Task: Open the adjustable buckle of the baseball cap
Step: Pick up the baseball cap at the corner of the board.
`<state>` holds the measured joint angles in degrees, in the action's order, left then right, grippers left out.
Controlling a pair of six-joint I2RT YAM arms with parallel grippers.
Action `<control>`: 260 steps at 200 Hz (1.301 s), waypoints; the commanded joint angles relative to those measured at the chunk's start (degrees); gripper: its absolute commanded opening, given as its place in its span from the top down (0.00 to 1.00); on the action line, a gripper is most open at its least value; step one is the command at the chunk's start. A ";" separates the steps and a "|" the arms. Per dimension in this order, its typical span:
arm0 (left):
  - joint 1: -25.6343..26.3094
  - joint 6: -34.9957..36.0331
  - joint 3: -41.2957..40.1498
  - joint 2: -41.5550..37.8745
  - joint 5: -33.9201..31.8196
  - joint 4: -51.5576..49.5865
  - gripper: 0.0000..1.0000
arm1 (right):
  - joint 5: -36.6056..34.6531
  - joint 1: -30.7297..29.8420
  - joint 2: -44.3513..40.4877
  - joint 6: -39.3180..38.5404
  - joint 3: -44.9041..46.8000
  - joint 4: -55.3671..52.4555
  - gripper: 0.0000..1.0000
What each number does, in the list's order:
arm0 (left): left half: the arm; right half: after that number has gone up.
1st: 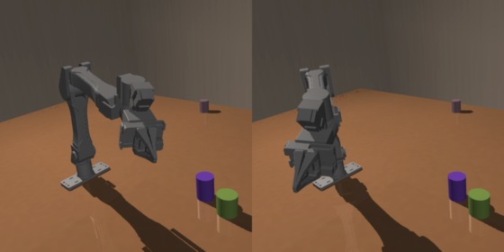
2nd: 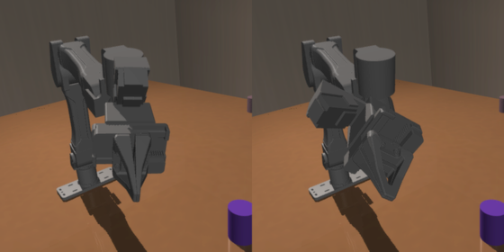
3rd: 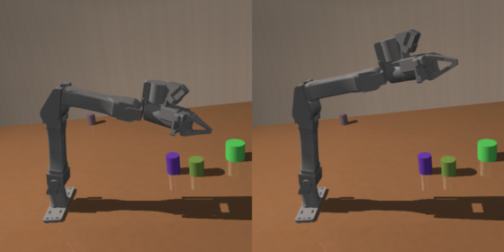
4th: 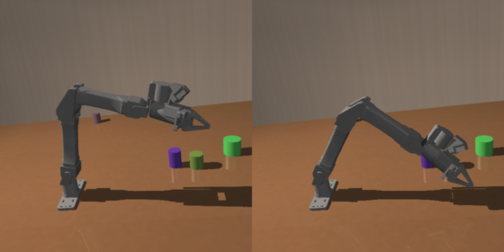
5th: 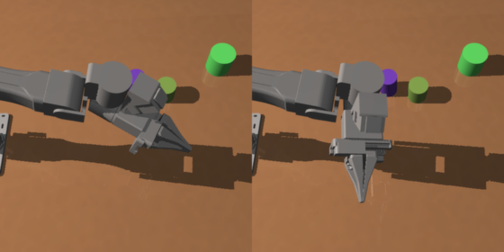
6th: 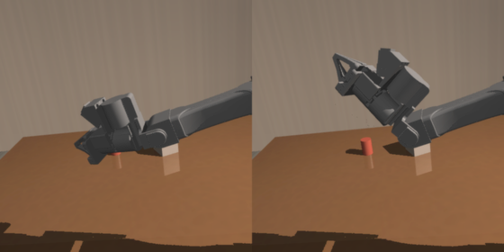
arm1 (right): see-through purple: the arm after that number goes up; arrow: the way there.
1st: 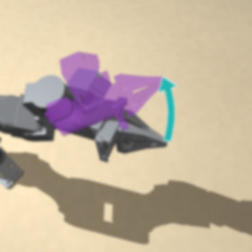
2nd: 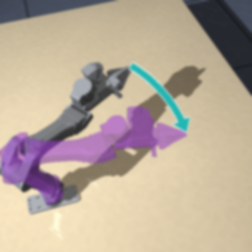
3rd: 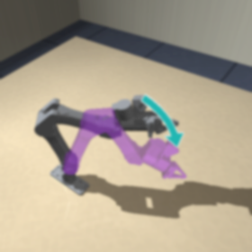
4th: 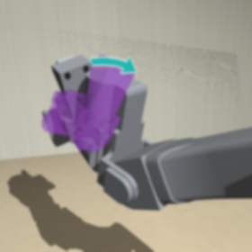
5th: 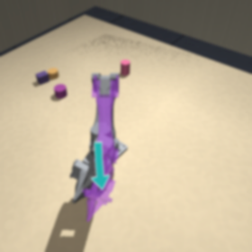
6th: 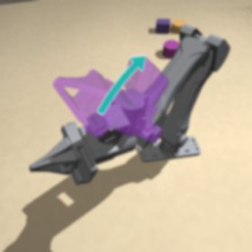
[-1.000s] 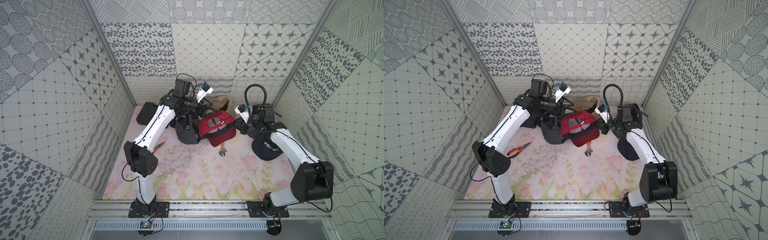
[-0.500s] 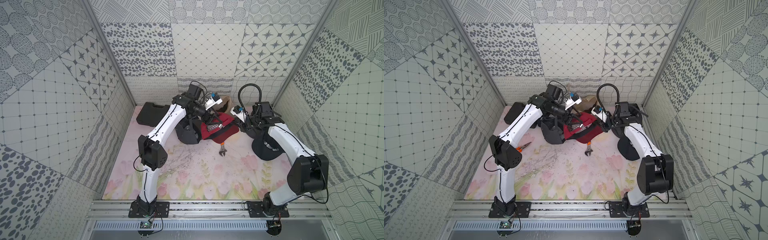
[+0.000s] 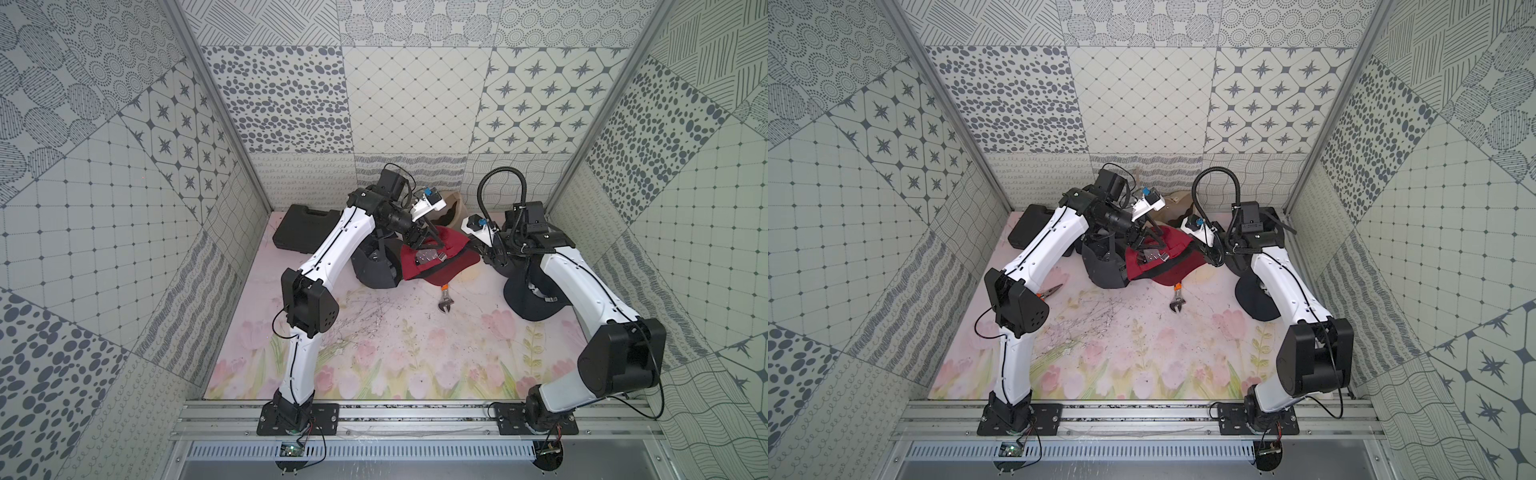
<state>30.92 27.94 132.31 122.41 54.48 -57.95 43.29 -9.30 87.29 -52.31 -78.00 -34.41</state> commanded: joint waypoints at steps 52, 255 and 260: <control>0.55 0.01 0.92 -2.40 -2.51 -2.51 0.53 | -0.67 -1.07 -4.57 -0.72 0.73 4.36 1.00; 5.60 16.95 0.70 -5.52 -12.87 6.32 0.19 | 7.60 -1.52 -6.51 0.02 0.91 3.32 1.00; 5.64 17.10 1.36 -5.20 -12.05 5.39 0.20 | 7.73 -1.51 -6.61 0.13 0.96 3.58 1.00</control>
<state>35.86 39.81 129.67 115.63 41.19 -50.04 47.70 -10.55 82.39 -53.10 -77.73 -33.58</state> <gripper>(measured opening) 0.833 0.085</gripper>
